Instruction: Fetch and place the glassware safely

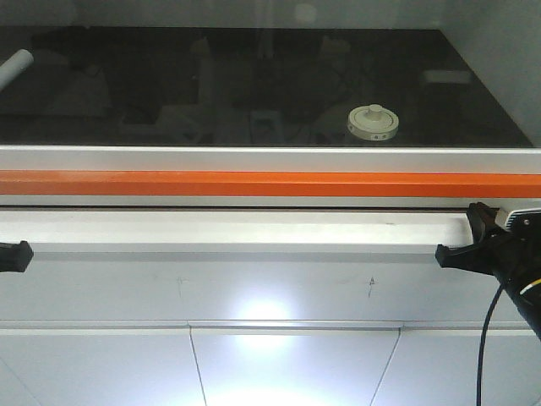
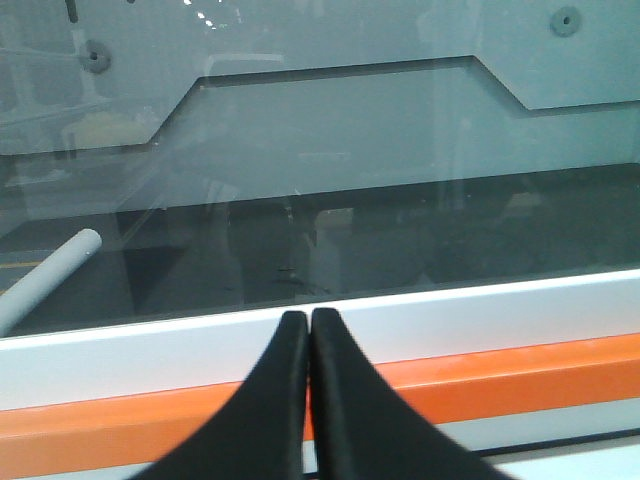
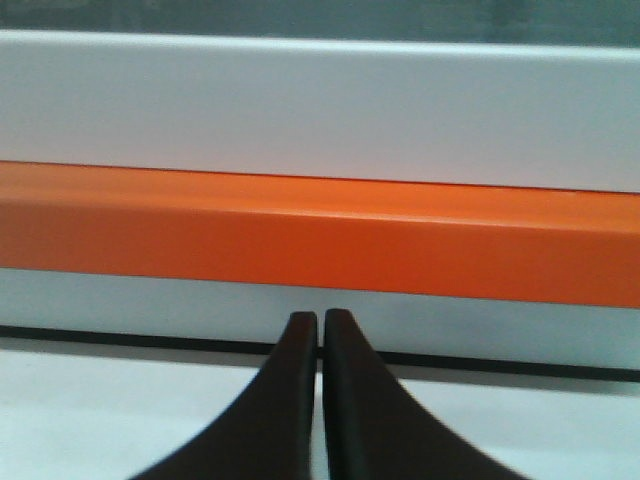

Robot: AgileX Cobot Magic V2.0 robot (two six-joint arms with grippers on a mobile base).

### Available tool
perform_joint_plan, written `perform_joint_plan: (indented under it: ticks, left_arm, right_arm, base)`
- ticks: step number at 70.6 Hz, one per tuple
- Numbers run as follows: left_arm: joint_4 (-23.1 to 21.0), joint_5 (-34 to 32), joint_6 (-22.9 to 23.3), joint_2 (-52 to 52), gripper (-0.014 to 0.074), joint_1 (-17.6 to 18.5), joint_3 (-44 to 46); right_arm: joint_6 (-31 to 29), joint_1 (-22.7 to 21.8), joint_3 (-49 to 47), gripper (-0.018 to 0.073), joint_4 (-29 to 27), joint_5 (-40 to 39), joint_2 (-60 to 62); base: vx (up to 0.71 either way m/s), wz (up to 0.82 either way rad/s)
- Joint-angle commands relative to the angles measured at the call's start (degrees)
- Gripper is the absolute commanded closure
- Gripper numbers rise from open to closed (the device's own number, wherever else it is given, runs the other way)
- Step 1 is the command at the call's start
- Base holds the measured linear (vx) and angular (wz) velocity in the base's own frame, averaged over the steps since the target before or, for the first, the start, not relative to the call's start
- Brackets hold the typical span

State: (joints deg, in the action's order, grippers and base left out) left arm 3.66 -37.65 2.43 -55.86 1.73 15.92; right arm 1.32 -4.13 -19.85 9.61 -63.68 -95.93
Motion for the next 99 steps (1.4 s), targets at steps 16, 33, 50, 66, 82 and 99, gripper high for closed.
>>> perform_joint_plan:
  ticks: [16,33,50,66,82,99]
  left_arm:
    - [-0.3,-4.9,0.1,0.5,0.0603,0.5,1.3]
    - [-0.3,-4.7,0.1,0.5,0.0603,0.5,1.3]
    - [-0.2,-1.0,0.0,-0.3,0.0603,0.5,1.3]
    - [0.4,-3.2,-0.2,-7.8,0.0603,0.5,1.3]
    - [1.8,-15.3,-0.2,-18.8,0.0603,0.5,1.4]
    - [1.7,-26.3,-1.3,-30.8,0.0603,0.5,1.6]
  right_arm:
    - [-0.6,-0.1,-5.3,0.0560,0.0,-4.6,-2.6]
    - [-0.6,-0.1,-8.3,0.0560,0.1,-5.8,-2.8]
    - [-0.6,-0.1,-8.3,0.0560,0.1,-6.2,-2.8]
    - [-0.6,-0.1,-8.3,0.0560,0.1,-6.2,-2.8]
    - [-0.4,-0.1,-8.3,0.0560,0.1,-6.2,-2.8]
    - [-0.4,-0.1,-8.3,0.0560,0.1,-6.2,-2.8]
  base:
    - [0.00,0.00]
    - [0.00,0.00]
    - [0.00,0.00]
    - [0.00,0.00]
    - [0.00,0.00]
    - [0.00,0.00]
